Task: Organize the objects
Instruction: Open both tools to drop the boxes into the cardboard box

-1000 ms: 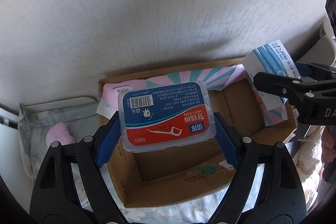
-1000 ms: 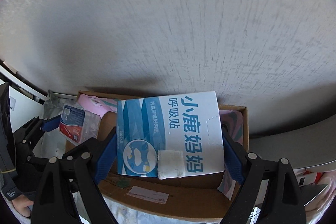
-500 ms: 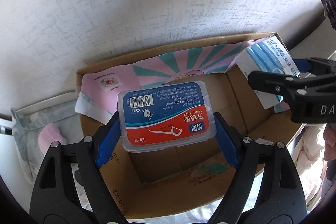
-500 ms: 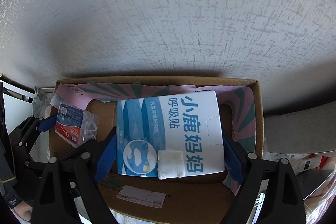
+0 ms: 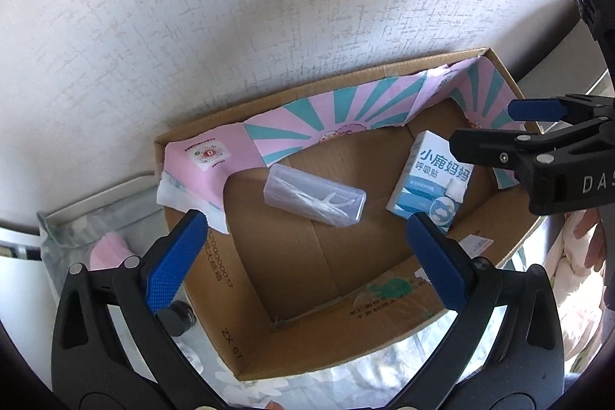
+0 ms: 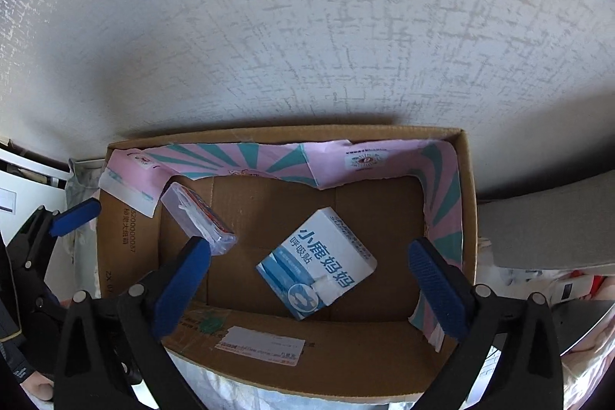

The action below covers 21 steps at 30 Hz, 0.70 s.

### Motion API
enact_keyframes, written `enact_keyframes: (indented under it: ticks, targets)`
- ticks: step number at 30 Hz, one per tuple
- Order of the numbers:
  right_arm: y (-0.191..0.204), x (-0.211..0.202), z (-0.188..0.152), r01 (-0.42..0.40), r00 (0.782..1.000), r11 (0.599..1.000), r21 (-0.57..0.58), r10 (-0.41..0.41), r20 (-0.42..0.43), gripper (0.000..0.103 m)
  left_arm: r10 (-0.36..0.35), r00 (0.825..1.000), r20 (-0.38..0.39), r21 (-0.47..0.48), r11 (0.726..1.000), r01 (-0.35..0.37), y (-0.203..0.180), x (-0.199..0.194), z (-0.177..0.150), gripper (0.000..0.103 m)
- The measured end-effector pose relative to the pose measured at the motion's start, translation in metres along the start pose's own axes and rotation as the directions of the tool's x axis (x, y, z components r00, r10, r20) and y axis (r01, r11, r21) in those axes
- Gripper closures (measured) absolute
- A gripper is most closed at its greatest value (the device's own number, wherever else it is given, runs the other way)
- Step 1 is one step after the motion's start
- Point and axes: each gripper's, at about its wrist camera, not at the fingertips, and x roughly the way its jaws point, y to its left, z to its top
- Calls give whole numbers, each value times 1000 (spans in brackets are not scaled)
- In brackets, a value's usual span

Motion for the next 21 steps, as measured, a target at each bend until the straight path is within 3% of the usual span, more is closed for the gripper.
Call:
enact_keyframes:
  ticks: [5, 10, 21]
  targets:
    - [-17, -15, 7, 4, 1000, 1000, 7, -4, 17, 0, -2, 1000, 13, 13, 1000, 2, -9, -7, -23, 0]
    - [-11, -19, 2, 37, 999, 999, 1, -37, 3, 0, -22, 999, 47, 16, 1000, 21, -13, -21, -31, 0]
    - [-6, -53, -7, 37, 997, 999, -21, -36, 67, 0, -17, 988, 152, -37, 999, 23, -5, -69, -38, 0]
